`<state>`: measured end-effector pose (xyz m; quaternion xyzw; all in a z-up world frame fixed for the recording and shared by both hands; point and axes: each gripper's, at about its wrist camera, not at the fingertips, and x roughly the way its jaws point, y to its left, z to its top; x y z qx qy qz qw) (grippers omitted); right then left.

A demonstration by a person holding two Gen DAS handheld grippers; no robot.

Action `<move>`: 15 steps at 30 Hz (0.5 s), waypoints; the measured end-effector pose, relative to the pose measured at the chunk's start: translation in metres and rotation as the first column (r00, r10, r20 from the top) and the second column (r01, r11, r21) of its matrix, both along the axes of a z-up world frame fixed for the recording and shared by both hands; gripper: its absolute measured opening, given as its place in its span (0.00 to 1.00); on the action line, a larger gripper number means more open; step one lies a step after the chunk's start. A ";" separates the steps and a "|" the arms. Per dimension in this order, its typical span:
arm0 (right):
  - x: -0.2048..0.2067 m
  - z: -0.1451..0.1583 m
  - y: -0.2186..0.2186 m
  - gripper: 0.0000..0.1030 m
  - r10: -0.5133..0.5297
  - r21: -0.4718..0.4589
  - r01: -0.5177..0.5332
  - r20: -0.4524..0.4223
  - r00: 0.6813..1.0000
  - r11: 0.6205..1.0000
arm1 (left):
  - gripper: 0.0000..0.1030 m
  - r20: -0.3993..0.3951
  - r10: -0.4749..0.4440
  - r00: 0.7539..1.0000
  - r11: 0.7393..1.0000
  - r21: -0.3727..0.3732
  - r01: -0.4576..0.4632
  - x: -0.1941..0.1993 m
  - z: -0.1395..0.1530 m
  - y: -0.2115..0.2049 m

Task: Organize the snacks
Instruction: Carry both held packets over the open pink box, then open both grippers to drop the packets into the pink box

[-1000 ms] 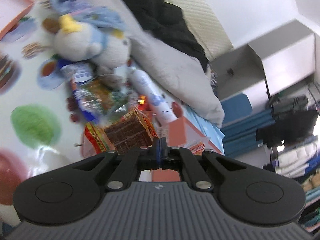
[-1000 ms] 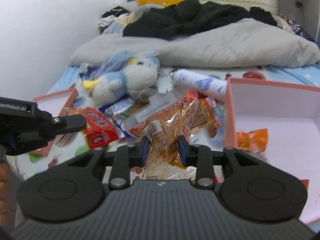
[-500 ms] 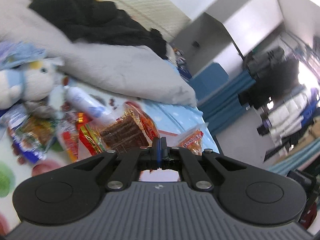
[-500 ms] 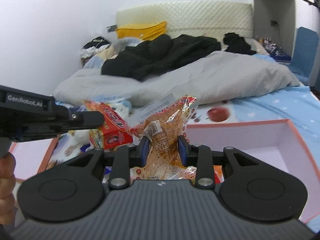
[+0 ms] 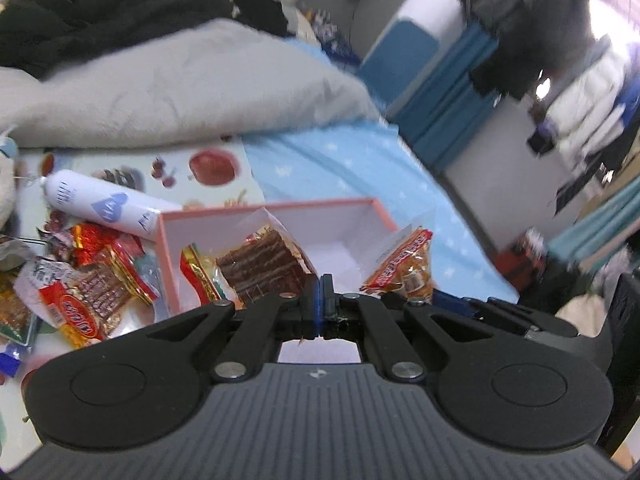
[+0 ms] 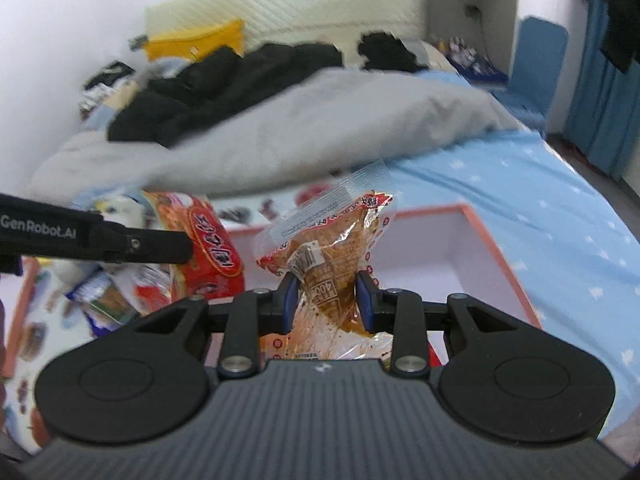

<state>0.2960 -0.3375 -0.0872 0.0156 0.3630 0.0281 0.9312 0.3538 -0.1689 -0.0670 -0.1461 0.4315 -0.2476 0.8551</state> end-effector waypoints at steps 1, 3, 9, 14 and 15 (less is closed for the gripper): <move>0.002 -0.006 -0.004 0.33 -0.011 -0.001 0.011 -0.014 1.000 1.000 | 0.00 -0.008 -0.007 1.000 1.000 0.023 0.007 0.006 -0.008 -0.007; 0.006 -0.020 -0.012 0.33 -0.032 -0.002 0.032 -0.050 0.998 0.999 | 0.00 -0.025 -0.025 0.999 0.997 0.072 0.027 0.015 -0.022 -0.020; 0.017 -0.063 -0.023 0.35 -0.049 -0.017 0.047 -0.151 0.987 0.999 | 0.00 -0.097 -0.051 0.994 0.985 0.159 0.066 0.032 -0.064 -0.040; 0.022 -0.084 -0.033 0.38 -0.058 0.007 0.061 -0.188 0.980 0.998 | 0.00 -0.133 -0.053 0.990 0.981 0.178 0.077 0.037 -0.081 -0.044; 0.021 -0.085 -0.033 0.38 -0.059 0.009 0.062 -0.189 0.980 0.998 | 0.00 -0.135 -0.053 0.989 0.980 0.185 0.078 0.038 -0.083 -0.044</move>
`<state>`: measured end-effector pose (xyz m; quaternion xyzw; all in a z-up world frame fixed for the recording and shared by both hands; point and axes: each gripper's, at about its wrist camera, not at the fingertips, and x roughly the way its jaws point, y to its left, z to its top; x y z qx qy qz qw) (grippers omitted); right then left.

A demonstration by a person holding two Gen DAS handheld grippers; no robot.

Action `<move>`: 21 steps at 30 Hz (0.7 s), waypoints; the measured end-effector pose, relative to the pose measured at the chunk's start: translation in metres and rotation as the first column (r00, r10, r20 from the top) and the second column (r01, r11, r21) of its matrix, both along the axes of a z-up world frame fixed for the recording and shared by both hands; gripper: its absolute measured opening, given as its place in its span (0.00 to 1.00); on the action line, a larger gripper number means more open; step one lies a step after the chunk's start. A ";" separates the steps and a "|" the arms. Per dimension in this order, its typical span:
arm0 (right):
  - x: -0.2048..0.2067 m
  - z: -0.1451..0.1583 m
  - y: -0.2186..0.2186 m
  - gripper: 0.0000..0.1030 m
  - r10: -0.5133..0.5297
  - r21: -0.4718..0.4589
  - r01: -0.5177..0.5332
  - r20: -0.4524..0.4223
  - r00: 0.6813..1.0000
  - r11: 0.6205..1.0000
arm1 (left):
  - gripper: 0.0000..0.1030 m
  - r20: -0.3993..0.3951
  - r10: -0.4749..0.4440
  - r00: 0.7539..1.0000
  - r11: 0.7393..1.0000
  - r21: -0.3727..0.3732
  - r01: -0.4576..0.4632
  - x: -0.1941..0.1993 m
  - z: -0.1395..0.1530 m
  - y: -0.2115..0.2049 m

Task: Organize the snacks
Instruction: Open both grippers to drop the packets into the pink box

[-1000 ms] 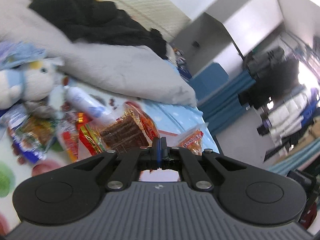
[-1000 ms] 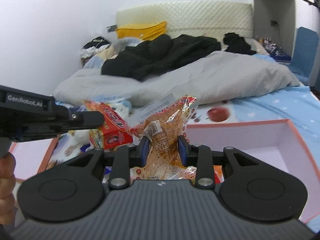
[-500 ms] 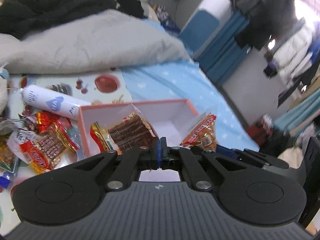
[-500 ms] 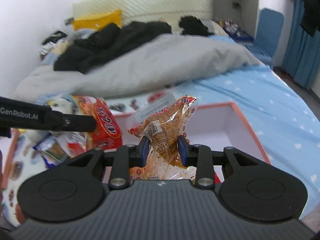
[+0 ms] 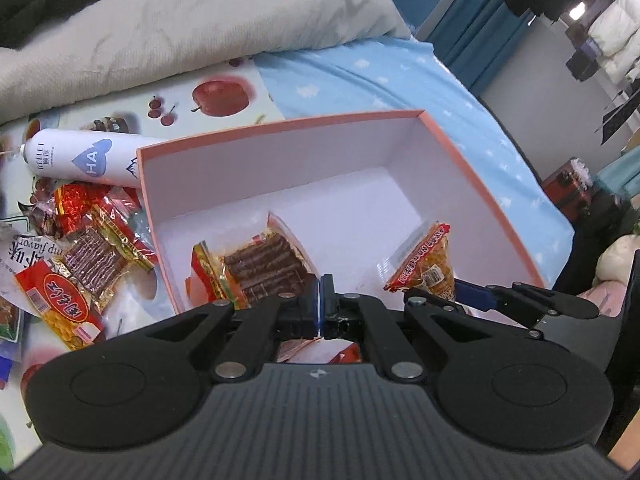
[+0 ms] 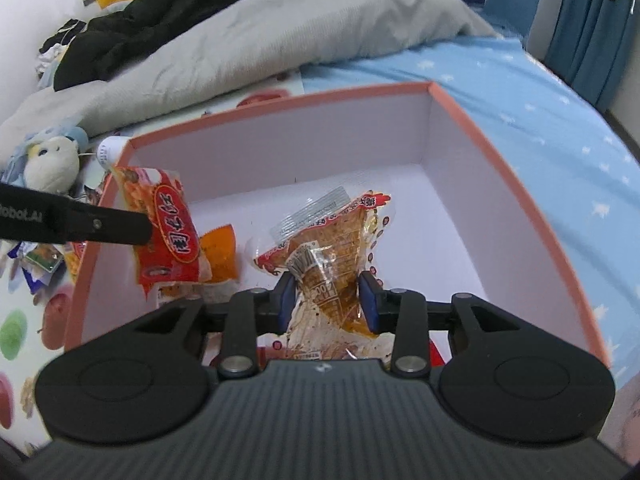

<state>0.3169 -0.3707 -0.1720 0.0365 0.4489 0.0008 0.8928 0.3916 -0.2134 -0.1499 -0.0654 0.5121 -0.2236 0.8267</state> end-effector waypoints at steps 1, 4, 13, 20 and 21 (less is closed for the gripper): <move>-0.002 -0.001 0.000 0.43 -0.002 -0.002 0.002 0.001 1.000 1.000 | 0.01 -0.005 0.002 1.000 1.000 0.008 -0.002 0.000 -0.001 0.000; -0.006 -0.001 -0.002 0.67 -0.021 0.006 0.021 0.016 1.000 1.000 | 0.05 -0.021 0.015 1.000 0.999 0.038 -0.014 0.001 -0.003 0.003; -0.019 0.015 -0.002 0.72 -0.056 0.019 0.055 0.071 0.996 0.998 | 0.63 0.037 0.005 0.999 1.000 0.031 -0.006 -0.013 0.021 0.010; -0.034 0.052 0.005 0.72 -0.066 0.049 0.058 0.171 0.983 0.997 | 0.69 0.148 0.038 0.988 0.999 -0.030 -0.034 -0.035 0.066 0.029; -0.037 0.059 0.008 0.72 -0.062 0.052 0.053 0.188 0.980 0.997 | 0.69 0.165 0.042 0.985 0.999 -0.035 -0.037 -0.039 0.072 0.032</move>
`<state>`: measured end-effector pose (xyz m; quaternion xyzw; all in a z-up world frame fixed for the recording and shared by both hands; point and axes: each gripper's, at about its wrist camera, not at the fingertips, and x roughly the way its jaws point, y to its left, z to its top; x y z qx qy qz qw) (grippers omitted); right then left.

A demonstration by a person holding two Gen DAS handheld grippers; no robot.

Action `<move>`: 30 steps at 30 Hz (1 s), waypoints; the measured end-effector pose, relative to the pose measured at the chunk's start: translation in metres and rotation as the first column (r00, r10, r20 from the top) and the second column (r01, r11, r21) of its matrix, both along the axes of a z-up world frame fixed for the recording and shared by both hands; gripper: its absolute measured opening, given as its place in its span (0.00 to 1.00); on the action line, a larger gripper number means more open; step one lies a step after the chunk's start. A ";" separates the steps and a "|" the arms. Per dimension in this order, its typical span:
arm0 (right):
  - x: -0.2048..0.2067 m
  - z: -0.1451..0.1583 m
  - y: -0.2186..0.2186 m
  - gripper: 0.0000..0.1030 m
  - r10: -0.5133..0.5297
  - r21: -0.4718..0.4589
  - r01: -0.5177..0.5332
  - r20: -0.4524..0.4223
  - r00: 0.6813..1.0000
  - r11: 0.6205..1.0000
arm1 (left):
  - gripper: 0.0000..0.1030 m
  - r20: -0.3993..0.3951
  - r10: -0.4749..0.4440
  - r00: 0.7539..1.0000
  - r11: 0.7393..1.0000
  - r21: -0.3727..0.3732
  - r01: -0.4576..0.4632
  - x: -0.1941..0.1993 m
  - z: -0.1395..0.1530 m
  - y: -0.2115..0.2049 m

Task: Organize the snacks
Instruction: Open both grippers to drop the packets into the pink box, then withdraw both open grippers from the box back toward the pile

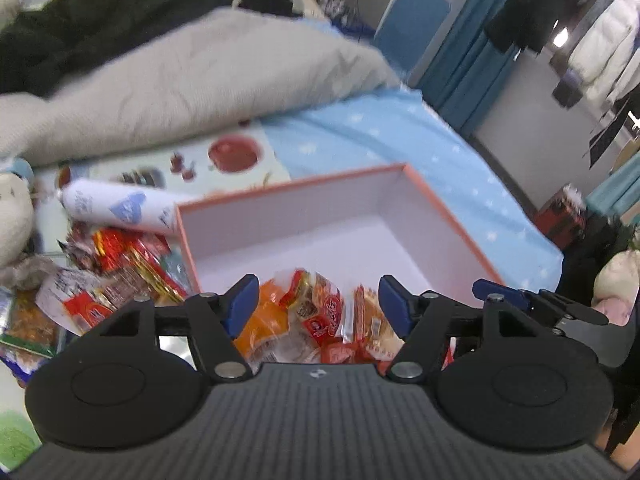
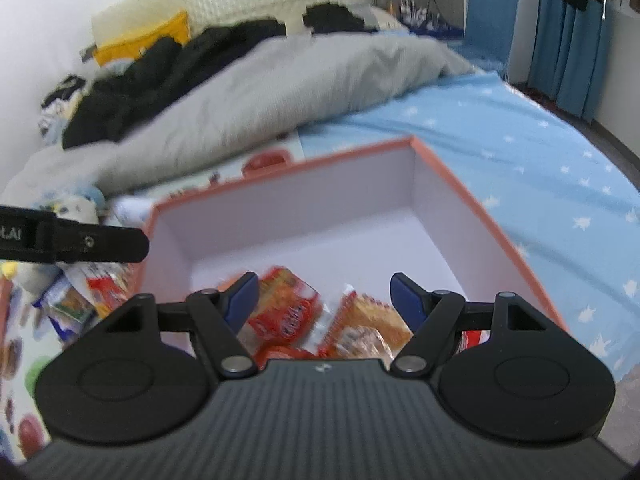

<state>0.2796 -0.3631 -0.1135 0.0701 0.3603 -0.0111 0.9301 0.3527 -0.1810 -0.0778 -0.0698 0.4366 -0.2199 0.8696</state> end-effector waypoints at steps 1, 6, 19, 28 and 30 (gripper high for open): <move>-0.002 0.005 0.002 0.72 0.003 0.001 -0.003 0.013 1.000 1.000 | 0.69 0.023 0.005 1.000 1.000 -0.002 -0.005 -0.004 0.007 0.004; -0.018 0.032 0.018 0.72 0.036 0.012 -0.037 0.095 0.995 0.999 | 0.69 0.126 0.034 0.992 0.999 0.014 -0.036 -0.026 0.037 0.025; -0.054 0.073 0.062 0.72 0.122 0.017 -0.130 0.242 0.963 0.991 | 0.70 0.277 0.136 0.951 0.988 0.030 -0.150 -0.096 0.062 0.087; -0.083 0.069 0.099 0.72 0.197 -0.005 -0.203 0.274 0.941 0.979 | 0.70 0.269 0.235 0.934 0.968 0.021 -0.250 -0.155 0.042 0.134; -0.089 0.066 0.102 0.72 0.198 0.027 -0.214 0.279 0.940 0.976 | 0.70 0.270 0.254 0.929 0.963 0.024 -0.270 -0.166 0.038 0.146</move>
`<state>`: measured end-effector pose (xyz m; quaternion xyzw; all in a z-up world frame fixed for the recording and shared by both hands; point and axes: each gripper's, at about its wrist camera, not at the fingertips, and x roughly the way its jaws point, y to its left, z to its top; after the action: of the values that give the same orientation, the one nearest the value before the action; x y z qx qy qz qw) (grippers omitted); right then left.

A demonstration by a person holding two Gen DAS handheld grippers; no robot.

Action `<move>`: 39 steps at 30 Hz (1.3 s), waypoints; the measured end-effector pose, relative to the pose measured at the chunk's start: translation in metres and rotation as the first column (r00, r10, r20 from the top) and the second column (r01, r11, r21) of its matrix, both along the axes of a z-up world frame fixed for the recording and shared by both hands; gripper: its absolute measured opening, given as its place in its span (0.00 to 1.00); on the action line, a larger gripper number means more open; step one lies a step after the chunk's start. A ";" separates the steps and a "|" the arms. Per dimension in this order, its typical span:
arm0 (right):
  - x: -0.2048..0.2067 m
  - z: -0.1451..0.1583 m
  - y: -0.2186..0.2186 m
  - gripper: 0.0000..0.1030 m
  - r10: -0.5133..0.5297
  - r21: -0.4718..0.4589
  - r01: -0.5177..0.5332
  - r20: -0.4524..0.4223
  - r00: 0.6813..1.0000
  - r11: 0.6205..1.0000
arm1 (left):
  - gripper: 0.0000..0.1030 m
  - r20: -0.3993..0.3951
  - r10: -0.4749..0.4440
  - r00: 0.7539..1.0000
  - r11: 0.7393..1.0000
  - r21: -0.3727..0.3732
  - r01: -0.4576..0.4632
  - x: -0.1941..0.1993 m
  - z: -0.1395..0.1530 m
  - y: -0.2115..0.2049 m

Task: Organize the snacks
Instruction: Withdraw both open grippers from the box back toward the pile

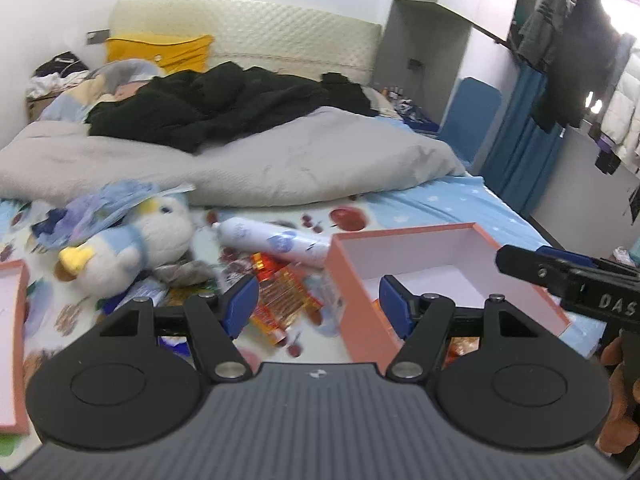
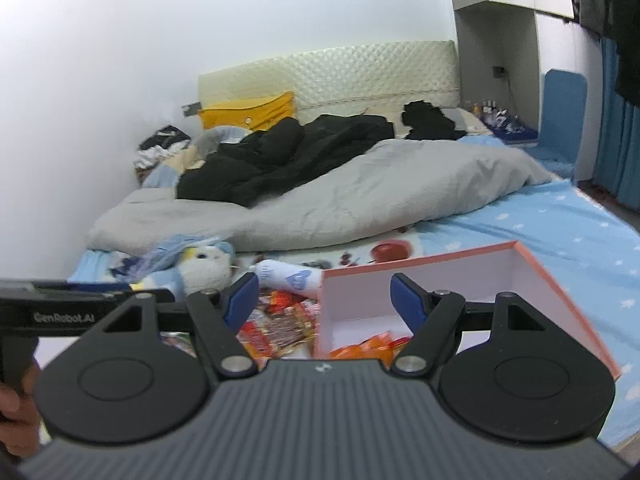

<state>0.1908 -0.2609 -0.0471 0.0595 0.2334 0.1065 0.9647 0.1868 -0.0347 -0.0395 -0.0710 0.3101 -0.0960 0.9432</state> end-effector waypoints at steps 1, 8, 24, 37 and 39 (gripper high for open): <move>-0.003 -0.002 0.003 0.72 0.008 0.005 -0.008 -0.001 1.000 1.000 | 0.70 0.002 0.016 1.000 1.000 0.003 -0.016 -0.005 -0.001 0.005; -0.024 -0.016 0.023 0.72 0.020 0.005 -0.020 -0.006 1.000 1.000 | 0.70 0.019 0.067 0.998 0.998 0.021 -0.067 -0.037 -0.005 0.030; -0.066 -0.052 0.051 0.72 -0.001 0.040 0.004 -0.079 0.997 0.999 | 0.73 0.004 0.086 0.996 0.996 0.032 -0.086 -0.094 -0.024 0.045; -0.048 -0.078 0.077 0.76 0.068 -0.013 -0.070 -0.104 0.992 0.997 | 0.85 -0.085 0.104 0.991 0.995 0.015 -0.104 -0.060 -0.056 0.063; -0.042 -0.079 0.077 0.83 0.067 0.001 -0.067 -0.098 0.993 0.998 | 0.85 -0.095 0.104 0.990 0.994 0.025 -0.102 -0.050 -0.060 0.065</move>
<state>0.1490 -0.1843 -0.1264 0.0555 0.2826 0.1353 0.9480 0.1370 0.0303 -0.0997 -0.0819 0.3518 -0.0403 0.9316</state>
